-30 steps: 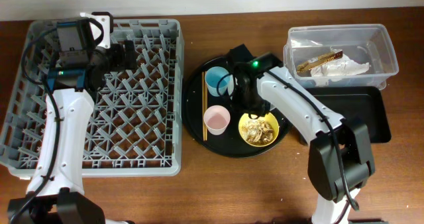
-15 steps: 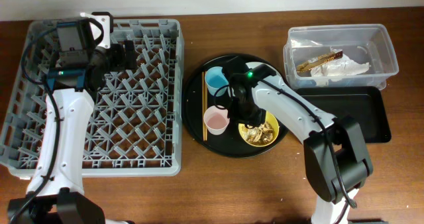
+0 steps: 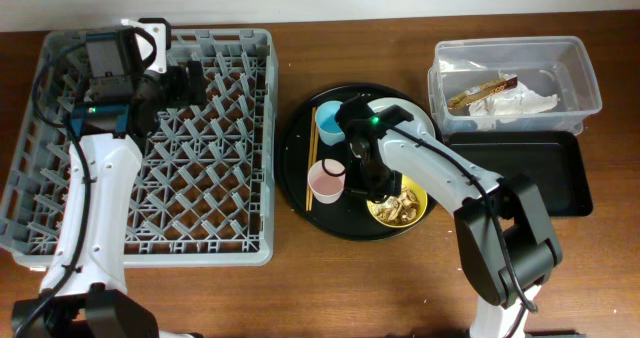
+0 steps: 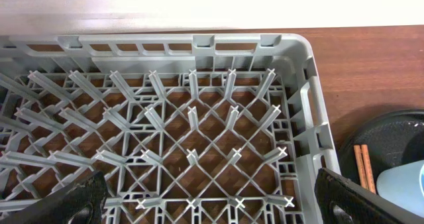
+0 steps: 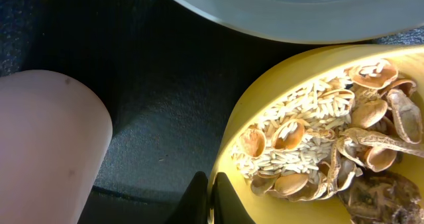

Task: Sort waste into correct bins and load items into the dishwasher rack
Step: 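Reach the right gripper to the yellow bowl and grasp its rim, then tip the yellow bowl over the black tray to dump scraps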

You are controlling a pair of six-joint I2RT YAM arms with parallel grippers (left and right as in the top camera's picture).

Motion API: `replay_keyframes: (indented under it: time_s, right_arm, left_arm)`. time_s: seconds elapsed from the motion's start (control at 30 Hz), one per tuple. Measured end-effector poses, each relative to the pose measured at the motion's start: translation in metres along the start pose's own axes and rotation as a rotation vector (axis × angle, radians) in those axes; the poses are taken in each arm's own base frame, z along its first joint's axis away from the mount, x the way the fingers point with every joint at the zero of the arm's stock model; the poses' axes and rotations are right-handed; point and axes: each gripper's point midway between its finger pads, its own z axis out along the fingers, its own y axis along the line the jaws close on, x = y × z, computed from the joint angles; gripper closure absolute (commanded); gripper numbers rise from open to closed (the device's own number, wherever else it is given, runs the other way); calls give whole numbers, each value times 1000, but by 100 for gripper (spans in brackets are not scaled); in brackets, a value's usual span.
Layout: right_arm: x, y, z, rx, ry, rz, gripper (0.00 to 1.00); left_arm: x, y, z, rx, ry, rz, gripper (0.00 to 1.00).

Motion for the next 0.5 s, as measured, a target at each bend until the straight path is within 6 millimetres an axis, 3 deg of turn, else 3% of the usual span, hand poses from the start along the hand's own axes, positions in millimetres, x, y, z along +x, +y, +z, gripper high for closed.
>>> replay_keyframes:
  time_s: [0.2, 0.33, 0.37, 0.5]
  right_arm:
    - [1, 5, -10, -19, 14, -73, 96]
    - [-10, 22, -53, -153, 19, -154, 96]
    - [-22, 16, -80, -217, -7, -171, 96]
    - [-43, -5, -121, -348, -79, -188, 96]
  left_arm:
    - [0, 0, 0, 0, 0, 0, 0]
    - [0, 0, 0, 0, 0, 0, 0]
    - [0, 0, 0, 0, 0, 0, 0]
    - [0, 0, 0, 0, 0, 0, 0]
